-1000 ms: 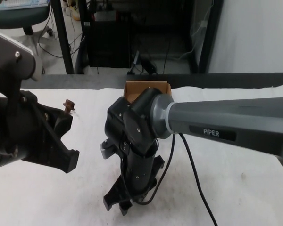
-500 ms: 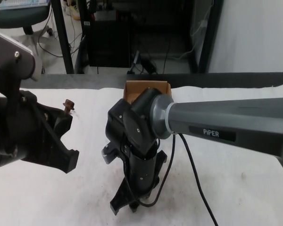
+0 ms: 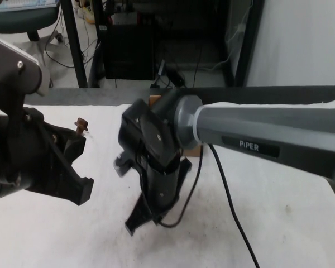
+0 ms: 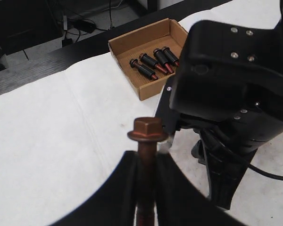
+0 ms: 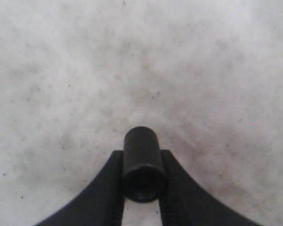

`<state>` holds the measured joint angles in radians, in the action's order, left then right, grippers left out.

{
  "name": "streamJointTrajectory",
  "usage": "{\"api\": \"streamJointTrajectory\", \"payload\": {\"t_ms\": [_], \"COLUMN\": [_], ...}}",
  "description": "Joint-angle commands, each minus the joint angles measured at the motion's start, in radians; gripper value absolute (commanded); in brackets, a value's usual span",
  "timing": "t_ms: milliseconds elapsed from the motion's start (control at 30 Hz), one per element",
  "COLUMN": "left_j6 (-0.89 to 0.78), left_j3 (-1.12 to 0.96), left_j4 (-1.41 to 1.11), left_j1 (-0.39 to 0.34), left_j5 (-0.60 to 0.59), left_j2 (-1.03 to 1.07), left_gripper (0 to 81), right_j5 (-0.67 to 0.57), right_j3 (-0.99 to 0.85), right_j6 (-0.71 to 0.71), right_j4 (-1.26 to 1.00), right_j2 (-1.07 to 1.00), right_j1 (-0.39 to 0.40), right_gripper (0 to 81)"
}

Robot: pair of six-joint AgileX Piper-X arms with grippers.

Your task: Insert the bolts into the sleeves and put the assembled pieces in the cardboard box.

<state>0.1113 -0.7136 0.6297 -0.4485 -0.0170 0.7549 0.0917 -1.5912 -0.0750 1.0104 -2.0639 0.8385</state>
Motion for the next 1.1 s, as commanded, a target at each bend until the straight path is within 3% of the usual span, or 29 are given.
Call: {"api": "streamJointTrajectory", "payload": {"t_ms": [0,33,100,167,267,367,667,900,1000,1067], "left_j6": [0.001,0.001,0.001,0.001,0.001,0.001,0.001,0.001,0.001,0.001], "left_j3": [-0.003,-0.003,-0.003,-0.003,-0.003,-0.003,-0.003,-0.003,-0.003,-0.003], "left_j4": [-0.009,-0.012,-0.015,-0.015,-0.015,-0.015,-0.015,-0.015,-0.015,-0.015], "left_j1": [0.002,0.002,0.002,0.002,0.002,0.002,0.002,0.002,0.002,0.002], "left_j5": [0.004,0.004,0.004,0.004,0.004,0.004,0.004,0.004,0.004,0.004], "left_j2": [0.002,0.002,0.002,0.002,0.002,0.002,0.002,0.002,0.002,0.002], "left_gripper": [0.3,0.3,0.3,0.3,0.3,0.3,0.3,0.3,0.3,0.3], "right_j5": [0.008,0.001,-0.037,-0.084,-0.101,-0.097,-0.064,-0.204,-0.226,-0.226], "right_j3": [-0.041,-0.051,-0.066,-0.072,-0.072,-0.072,-0.072,-0.078,-0.078,-0.078], "right_j6": [0.008,0.008,0.008,0.008,0.008,0.008,0.008,-0.029,0.087,0.273], "right_j4": [0.006,0.013,0.025,0.032,0.057,0.092,0.093,0.014,-0.048,-0.065], "right_j2": [0.028,0.028,0.028,0.028,0.028,0.028,0.028,0.028,0.028,0.028], "right_j1": [-0.002,-0.002,-0.002,-0.003,-0.003,-0.003,-0.003,-0.001,-0.001,-0.001], "right_gripper": [0.7,0.5,7.4,17.7,40.8,53.8,51.5,51.9,51.9,51.9]}}
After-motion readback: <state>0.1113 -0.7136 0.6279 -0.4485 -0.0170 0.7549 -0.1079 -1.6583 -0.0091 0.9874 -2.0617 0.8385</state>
